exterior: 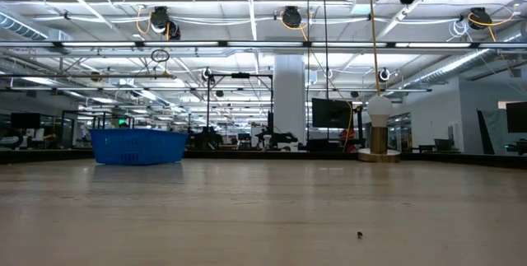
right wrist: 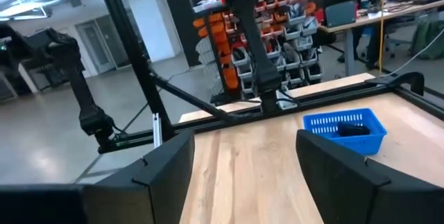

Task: Pick & Place Office items
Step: Return to Home Position

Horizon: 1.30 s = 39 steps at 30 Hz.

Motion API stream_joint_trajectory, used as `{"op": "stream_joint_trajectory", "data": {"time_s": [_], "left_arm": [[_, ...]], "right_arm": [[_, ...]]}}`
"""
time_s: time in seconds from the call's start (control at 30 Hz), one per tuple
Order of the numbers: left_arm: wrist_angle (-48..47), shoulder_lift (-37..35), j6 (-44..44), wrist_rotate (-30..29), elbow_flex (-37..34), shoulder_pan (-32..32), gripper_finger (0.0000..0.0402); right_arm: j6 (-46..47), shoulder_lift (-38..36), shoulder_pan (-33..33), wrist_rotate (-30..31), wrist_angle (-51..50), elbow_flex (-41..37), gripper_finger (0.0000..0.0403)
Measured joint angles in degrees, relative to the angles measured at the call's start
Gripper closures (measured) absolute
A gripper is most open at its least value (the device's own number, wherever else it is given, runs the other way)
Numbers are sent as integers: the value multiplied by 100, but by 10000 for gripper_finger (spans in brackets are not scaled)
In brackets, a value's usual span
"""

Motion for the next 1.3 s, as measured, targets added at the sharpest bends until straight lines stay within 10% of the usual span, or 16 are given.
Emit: {"op": "stream_joint_trajectory", "data": {"time_s": [0.33, 0.6, 1.3], "left_arm": [[-1470, -967, 892, -21, 0, 272, 270], [-3124, -1667, 1463, -1110, -87, 163, 270], [-1909, -5041, 1395, -1646, -3496, -765, 270]], "right_arm": [[95, 2, -1607, -899, 467, 0, 159], [82, 7, -2687, -1019, 553, 0, 159], [-506, -1314, -3920, -1786, -1113, 2, 247]]}}
